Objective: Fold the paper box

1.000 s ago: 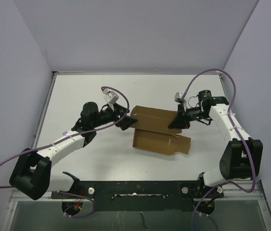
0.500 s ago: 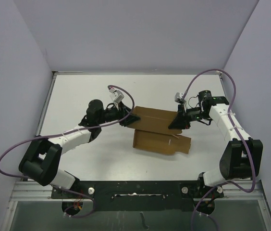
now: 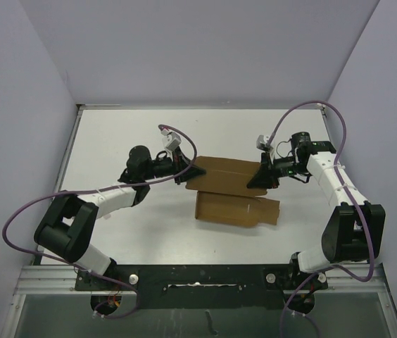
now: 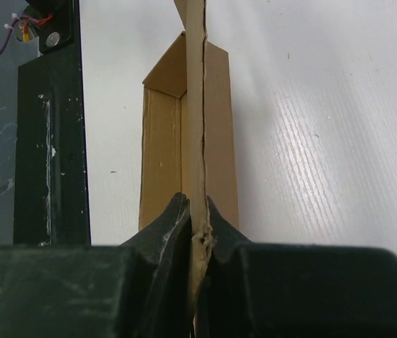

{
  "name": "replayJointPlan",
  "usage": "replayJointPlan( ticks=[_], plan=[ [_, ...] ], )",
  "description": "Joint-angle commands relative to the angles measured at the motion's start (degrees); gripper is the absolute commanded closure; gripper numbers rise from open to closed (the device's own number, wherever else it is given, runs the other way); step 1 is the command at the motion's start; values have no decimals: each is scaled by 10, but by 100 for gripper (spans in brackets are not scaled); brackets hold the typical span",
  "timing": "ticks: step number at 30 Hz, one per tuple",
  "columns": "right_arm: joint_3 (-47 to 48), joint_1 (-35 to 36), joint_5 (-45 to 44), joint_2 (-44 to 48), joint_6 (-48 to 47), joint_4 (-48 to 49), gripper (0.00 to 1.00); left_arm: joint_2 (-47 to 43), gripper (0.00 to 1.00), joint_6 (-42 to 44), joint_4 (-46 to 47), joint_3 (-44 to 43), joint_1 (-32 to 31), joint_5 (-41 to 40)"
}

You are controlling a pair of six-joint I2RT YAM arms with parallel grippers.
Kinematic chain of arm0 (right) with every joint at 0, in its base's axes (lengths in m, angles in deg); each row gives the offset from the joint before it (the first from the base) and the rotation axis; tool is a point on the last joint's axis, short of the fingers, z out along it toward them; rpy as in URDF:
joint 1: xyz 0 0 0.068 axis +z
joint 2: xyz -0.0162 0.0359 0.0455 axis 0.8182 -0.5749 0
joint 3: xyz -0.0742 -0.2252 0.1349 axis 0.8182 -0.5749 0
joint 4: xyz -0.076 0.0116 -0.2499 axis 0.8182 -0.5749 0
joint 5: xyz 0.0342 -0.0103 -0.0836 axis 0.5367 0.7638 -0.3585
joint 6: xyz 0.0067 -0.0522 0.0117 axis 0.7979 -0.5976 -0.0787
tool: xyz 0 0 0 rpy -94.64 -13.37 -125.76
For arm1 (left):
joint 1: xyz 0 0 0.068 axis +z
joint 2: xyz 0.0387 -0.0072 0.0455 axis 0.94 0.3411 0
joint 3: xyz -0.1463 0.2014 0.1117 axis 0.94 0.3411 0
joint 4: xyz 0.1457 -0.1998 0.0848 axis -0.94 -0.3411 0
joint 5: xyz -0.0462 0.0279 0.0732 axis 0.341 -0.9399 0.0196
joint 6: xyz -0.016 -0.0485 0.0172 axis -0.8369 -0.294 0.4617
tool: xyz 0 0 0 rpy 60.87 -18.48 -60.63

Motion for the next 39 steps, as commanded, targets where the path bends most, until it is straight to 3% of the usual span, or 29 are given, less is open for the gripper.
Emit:
replayJointPlan(
  ticks=[1, 5, 11, 12, 17, 21, 26, 31, 35, 39],
  plan=[
    [20, -1, 20, -1, 12, 15, 99, 12, 100, -9, 75, -17, 7, 8],
    [16, -6, 10, 2, 39, 37, 88, 3, 100, 1, 86, 0, 7, -14],
    [11, -44, 8, 18, 67, 59, 50, -14, 100, -5, 98, 41, 20, -70],
    [8, -60, 11, 25, 73, 68, 40, -16, 100, -7, 107, 49, 23, -76],
    [-45, -118, -24, 74, 176, 188, 34, -24, 100, -30, 135, 89, 36, -106],
    [-94, -121, -85, 83, 252, 296, 38, -22, 100, -36, 150, 106, 37, -113],
    [-121, -114, -103, 47, 302, 356, 70, -24, 100, -36, 178, 132, 38, -138],
    [-122, -82, -112, 1, 319, 376, 74, -1, 100, -36, 260, 155, 38, -135],
    [-122, -54, -183, -24, 323, 411, 96, 46, 100, -72, 359, 156, 47, -110],
    [-133, -41, -220, -23, 340, 444, 100, 74, 100, -111, 389, 146, 49, -102]
  ],
)
